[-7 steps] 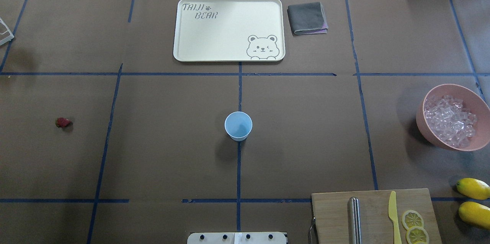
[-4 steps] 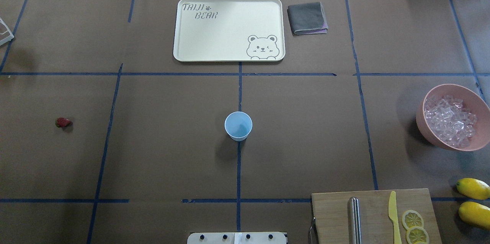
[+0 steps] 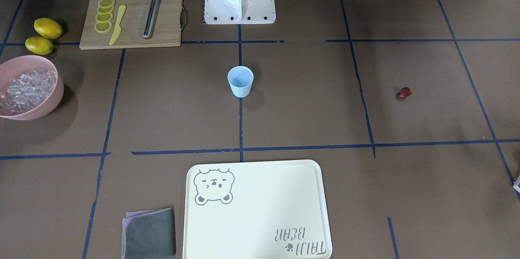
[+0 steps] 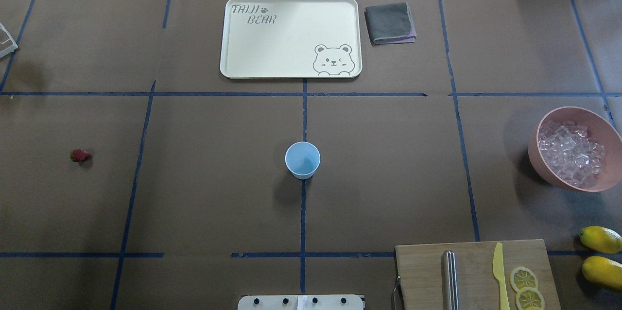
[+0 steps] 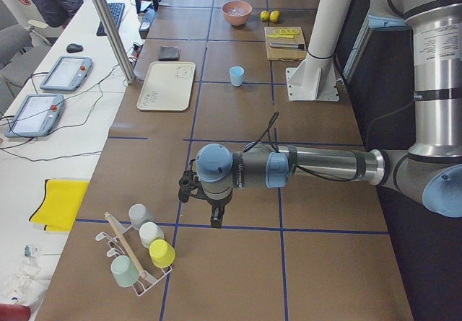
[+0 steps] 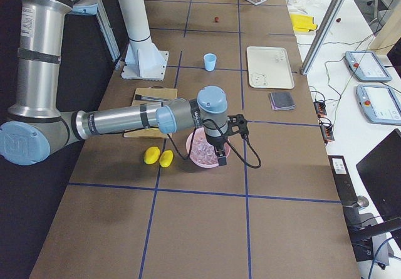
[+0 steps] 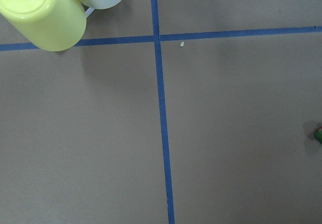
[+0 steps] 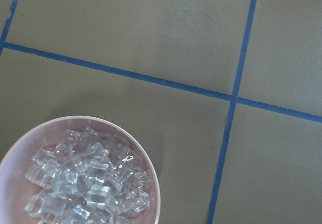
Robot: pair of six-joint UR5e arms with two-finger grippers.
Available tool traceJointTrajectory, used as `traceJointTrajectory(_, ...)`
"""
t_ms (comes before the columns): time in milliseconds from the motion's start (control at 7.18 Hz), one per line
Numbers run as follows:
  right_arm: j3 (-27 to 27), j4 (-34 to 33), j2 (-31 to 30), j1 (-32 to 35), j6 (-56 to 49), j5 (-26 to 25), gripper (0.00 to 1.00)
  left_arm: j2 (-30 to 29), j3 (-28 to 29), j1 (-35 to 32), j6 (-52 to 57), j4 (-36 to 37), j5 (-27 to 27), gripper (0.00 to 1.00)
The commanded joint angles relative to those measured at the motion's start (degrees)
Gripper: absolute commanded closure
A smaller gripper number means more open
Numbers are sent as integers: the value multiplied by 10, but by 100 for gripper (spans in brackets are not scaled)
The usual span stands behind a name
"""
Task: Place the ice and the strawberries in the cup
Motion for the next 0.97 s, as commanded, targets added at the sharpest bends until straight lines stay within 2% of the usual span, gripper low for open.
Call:
traceJointTrajectory(0, 0, 75, -3, -68, 130, -4, 1, -2, 0, 0, -1, 0, -1, 0)
traceJointTrajectory(139, 0, 135, -19, -94, 209, -5, 1, -2, 0, 0, -1, 0, -1, 0)
traceJointTrajectory(278, 0, 200, -36, -133, 287, -27, 1, -2, 1, 0, -1, 0, -1, 0)
traceJointTrajectory(418, -1, 232, -44, -175, 348, -57, 1, -2, 1, 0, -1, 0, -1, 0)
traceJointTrajectory(835, -5, 262, -77, -207, 357, -73, 9, -2, 0, 0, -1, 0, -2, 0)
